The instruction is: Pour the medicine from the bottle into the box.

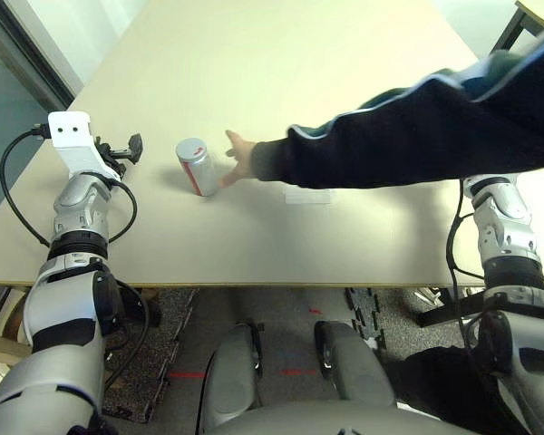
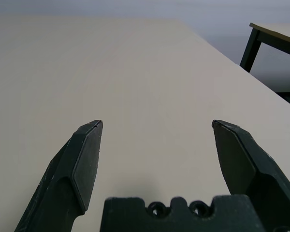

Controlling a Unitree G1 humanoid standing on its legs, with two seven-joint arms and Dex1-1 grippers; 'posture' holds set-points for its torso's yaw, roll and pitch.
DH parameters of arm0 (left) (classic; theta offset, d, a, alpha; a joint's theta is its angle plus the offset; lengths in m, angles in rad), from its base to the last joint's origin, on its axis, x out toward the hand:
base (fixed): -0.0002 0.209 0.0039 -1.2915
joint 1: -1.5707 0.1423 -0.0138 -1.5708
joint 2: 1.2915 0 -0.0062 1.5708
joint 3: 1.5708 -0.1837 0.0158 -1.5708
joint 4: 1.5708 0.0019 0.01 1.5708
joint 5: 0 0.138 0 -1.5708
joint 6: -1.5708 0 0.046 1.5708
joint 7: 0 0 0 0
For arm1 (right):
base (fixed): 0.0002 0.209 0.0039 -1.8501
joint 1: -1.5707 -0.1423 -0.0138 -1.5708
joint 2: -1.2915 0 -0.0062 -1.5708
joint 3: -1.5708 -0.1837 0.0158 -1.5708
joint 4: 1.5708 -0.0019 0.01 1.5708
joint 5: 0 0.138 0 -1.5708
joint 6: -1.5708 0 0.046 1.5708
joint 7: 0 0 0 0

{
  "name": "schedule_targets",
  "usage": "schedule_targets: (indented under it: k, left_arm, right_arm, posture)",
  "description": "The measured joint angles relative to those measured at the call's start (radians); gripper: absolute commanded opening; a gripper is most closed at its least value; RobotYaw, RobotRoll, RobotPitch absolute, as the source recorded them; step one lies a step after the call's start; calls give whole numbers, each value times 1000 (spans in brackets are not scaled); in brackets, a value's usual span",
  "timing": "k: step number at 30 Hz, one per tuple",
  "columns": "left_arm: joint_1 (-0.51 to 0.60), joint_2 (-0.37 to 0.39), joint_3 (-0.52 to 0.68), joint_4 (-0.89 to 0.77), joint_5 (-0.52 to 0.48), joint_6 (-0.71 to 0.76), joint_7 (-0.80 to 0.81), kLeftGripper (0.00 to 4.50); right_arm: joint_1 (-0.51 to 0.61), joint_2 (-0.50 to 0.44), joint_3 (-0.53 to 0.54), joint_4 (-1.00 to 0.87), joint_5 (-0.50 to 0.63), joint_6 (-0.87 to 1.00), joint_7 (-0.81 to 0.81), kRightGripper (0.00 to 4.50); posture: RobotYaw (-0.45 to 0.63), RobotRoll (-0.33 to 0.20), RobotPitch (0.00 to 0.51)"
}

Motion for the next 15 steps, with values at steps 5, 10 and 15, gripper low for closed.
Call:
schedule_targets:
  k: [5,10,15]
  left_arm:
    - [0,2,0,0,0,0,0,4500]
    - [8,18,5,-6,-1,0,-2,4500]
    - [21,27,9,-28,-4,7,-15,4500]
  right_arm:
    - [-14,1,1,15,0,-5,0,4487]
    - [-28,14,10,15,-1,-11,0,4487]
    - [-41,12,12,35,-1,-12,26,4487]
  posture:
    - [-80,0,122]
    - [-69,0,124]
    - [-49,0,128]
